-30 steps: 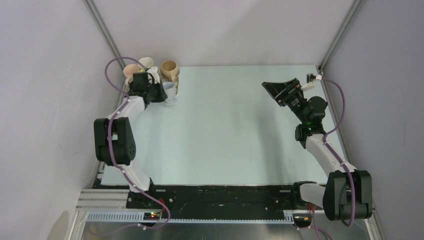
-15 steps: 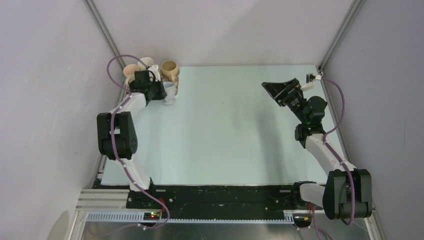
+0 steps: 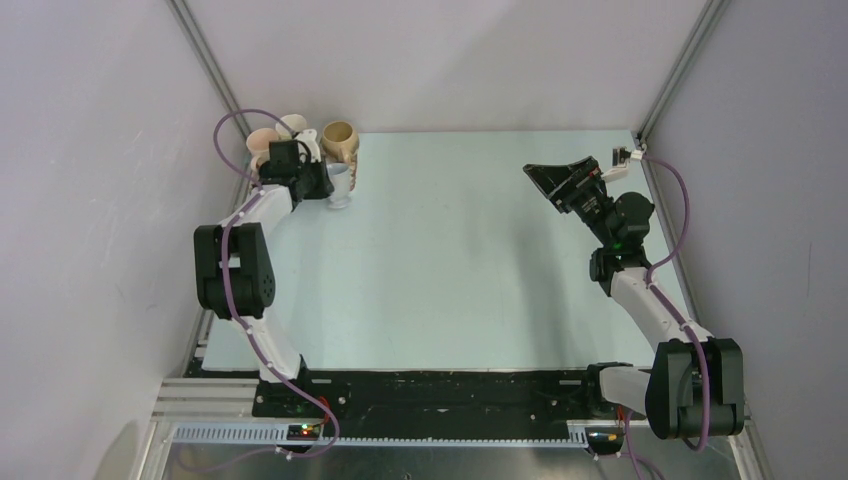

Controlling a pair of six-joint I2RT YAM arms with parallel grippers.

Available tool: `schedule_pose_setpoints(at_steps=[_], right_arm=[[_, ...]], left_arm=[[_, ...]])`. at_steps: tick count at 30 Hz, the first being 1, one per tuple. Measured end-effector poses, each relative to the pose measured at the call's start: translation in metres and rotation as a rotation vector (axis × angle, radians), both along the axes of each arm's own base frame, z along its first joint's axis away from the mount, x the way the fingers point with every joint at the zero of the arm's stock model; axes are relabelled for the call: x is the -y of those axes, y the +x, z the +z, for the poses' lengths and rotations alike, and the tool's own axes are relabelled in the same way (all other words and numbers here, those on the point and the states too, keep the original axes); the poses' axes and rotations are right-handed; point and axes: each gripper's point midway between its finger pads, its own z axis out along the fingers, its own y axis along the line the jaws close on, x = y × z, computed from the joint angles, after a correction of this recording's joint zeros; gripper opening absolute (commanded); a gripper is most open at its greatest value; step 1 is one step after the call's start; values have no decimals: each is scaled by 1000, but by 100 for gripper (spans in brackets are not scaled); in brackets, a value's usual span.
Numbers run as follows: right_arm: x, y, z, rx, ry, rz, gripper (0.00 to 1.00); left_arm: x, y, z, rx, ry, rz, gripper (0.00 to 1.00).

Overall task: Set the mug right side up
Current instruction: Place the cup on the tray.

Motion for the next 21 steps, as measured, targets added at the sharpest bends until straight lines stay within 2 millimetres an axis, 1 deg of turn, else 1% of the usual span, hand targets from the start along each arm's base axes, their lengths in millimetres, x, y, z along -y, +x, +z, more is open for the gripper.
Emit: schedule_pose_setpoints(at_steps=[1, 3, 6, 10, 11, 13, 18, 21], right_arm=[[0, 0, 0, 0, 0, 0, 99], [0, 0, 0, 0, 0, 0, 99], [0, 0, 0, 0, 0, 0, 99], [0, 0, 0, 0, 0, 0, 99], [0, 0, 0, -1, 0, 0, 99], [0, 0, 0, 0, 0, 0, 99], [0, 0, 0, 0, 0, 0, 100], [0, 0, 0, -1, 0, 0, 100]], left_arm=[[0, 0, 0, 1, 1, 1, 36], [0, 2, 2, 11, -1, 1, 40], [0, 3, 3, 17, -2, 0, 45], [1, 4, 4, 22, -7, -4, 54], [1, 4, 4, 23, -7, -5, 59], [1, 4, 4, 23, -7, -5, 65], [1, 4, 4, 23, -6, -5, 74], [1, 4, 4, 23, -7, -4, 77]])
